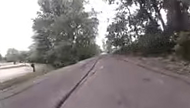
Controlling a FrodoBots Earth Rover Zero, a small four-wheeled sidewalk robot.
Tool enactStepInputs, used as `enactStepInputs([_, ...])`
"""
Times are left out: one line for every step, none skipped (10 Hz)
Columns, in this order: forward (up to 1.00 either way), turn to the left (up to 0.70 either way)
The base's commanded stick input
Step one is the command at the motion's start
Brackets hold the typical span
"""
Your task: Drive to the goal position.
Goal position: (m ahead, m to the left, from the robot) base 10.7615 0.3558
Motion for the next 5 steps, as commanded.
enactStepInputs([0.7,0.0])
enactStepInputs([0.7,0.0])
enactStepInputs([0.7,0.0])
enactStepInputs([0.7,0.0])
enactStepInputs([0.7,-0.02])
